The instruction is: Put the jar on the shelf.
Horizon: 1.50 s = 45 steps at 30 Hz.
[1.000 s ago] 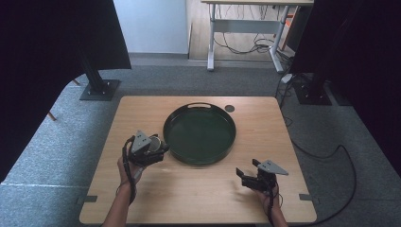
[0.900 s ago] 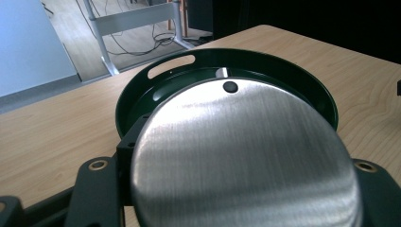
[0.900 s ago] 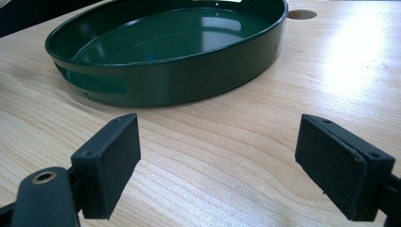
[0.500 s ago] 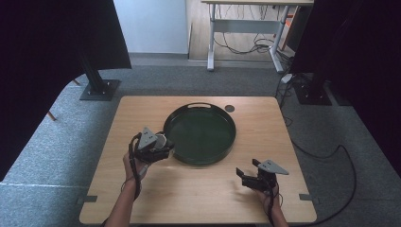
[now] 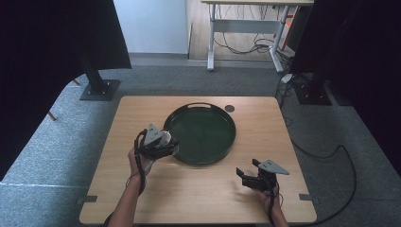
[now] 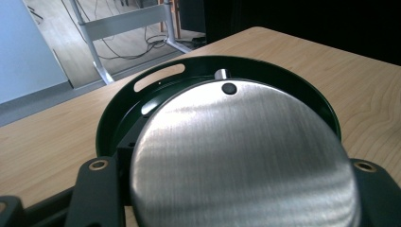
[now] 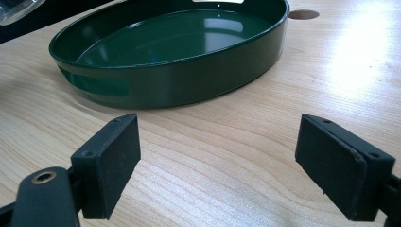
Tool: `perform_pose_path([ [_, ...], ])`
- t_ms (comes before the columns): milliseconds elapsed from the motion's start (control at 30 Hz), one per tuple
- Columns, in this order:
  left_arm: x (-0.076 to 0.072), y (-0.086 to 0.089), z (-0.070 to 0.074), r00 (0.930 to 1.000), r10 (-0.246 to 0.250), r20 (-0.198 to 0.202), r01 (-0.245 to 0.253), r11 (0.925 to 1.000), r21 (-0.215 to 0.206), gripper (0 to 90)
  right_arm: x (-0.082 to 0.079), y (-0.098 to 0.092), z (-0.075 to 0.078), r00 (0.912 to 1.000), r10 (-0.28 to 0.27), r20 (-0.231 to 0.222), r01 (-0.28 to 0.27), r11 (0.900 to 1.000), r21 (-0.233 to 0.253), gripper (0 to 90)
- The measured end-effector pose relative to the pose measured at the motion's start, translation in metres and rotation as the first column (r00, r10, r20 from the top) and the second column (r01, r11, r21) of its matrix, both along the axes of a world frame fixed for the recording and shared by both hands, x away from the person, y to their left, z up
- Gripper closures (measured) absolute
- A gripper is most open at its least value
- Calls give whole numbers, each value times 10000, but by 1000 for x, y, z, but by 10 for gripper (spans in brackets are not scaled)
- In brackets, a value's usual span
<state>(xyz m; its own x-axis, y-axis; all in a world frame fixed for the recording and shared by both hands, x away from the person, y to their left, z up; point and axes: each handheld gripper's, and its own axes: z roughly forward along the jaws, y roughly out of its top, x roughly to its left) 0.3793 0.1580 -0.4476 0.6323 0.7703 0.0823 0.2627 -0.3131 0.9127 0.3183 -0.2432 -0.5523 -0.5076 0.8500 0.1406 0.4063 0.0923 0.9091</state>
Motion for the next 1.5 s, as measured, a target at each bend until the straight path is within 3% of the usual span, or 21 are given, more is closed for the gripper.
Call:
perform_pose_path([
  [833,19,-34,3,9987,-510,57,509,9985,178,364,0,0,0,10000,-44,12,44,10000,25,146],
  [1100,26,-45,-3,9980,-636,-48,637,9975,311,365,0,0,0,10000,-54,33,54,10000,27,145],
  [1400,35,-54,-6,9966,-815,-154,816,9966,66,365,0,-1,0,9999,-102,52,102,9999,43,146],
  [1500,36,-60,-6,9954,-947,-119,949,9953,165,366,0,-1,0,9999,-97,33,97,9999,46,146],
])
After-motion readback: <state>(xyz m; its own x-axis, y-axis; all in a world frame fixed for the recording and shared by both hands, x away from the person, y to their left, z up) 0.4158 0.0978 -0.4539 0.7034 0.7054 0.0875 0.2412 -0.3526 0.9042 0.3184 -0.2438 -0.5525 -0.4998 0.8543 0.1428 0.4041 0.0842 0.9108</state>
